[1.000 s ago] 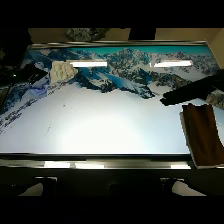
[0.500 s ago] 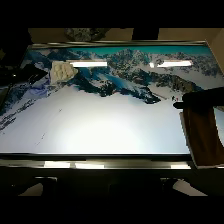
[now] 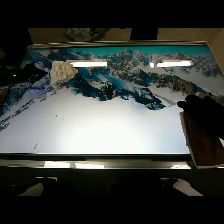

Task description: Fold the shirts.

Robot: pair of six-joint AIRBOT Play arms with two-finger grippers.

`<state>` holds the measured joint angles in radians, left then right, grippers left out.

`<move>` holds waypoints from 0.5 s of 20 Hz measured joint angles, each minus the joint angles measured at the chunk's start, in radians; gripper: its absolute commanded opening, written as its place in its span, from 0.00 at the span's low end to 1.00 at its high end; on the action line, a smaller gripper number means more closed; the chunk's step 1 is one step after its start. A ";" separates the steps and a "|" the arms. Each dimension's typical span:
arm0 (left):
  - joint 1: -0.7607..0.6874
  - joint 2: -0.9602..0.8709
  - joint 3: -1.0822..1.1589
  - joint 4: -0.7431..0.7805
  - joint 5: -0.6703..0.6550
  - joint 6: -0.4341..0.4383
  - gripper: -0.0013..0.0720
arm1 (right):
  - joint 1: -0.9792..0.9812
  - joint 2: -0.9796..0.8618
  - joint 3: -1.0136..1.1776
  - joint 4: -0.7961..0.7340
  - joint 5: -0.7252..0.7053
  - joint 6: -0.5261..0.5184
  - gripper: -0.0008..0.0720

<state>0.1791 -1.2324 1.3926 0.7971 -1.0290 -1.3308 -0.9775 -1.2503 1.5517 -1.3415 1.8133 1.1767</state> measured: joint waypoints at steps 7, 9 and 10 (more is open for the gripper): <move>0.000 0.000 0.000 0.000 0.000 0.000 0.06 | -0.005 0.058 -0.333 -0.164 -0.100 -0.002 0.07; 0.000 0.000 0.000 0.000 0.000 0.000 0.06 | -0.005 0.062 -0.398 -0.191 -0.123 0.007 0.07; 0.000 0.000 0.000 -0.001 0.000 0.000 0.06 | -0.005 0.064 -0.422 -0.206 -0.135 0.013 0.24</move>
<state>0.1791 -1.2324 1.3926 0.7963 -1.0286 -1.3308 -0.9821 -1.1858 1.1294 -1.5471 1.6783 1.1892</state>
